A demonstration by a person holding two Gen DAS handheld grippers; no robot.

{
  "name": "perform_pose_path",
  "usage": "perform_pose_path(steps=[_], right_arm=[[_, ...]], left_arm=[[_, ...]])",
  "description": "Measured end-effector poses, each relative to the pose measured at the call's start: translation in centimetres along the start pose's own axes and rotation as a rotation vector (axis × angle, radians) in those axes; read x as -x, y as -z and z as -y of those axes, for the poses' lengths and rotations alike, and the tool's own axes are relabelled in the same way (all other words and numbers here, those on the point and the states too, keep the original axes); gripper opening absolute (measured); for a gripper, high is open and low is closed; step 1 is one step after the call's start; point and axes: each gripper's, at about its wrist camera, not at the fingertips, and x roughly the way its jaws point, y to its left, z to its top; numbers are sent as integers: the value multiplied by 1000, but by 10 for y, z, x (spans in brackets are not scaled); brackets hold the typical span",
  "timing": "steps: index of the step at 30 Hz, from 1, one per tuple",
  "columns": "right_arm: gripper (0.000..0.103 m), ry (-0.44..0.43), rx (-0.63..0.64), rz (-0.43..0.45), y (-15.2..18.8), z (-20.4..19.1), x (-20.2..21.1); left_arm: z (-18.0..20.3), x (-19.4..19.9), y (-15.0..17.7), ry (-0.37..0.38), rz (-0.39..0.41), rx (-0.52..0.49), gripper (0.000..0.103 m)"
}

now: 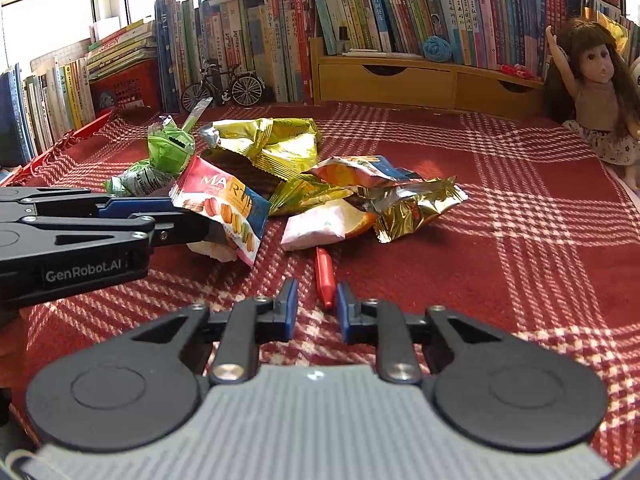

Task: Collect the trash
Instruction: 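Grasp the red-and-white snack packet with the left gripper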

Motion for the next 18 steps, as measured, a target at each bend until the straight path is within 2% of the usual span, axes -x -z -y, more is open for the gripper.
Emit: perform_pose_path(steps=[3, 7, 12, 14, 17, 18], right_arm=[[27, 3, -1, -1, 1, 1, 2], [28, 11, 18, -8, 1, -1, 2], [31, 12, 36, -11, 0, -6, -1], [31, 10, 40, -11, -1, -8, -2], [31, 9, 49, -11, -1, -9, -4], [31, 7, 51, -11, -1, -10, -4]], left_arm=[[1, 6, -3, 29, 9, 7, 47], [2, 5, -8, 73, 20, 35, 63], [-1, -10, -19, 39, 20, 120, 69], [-4, -20, -23, 29, 4, 155, 69], [-5, -32, -25, 17, -13, 182, 63], [-6, -35, -25, 13, -18, 188, 52]])
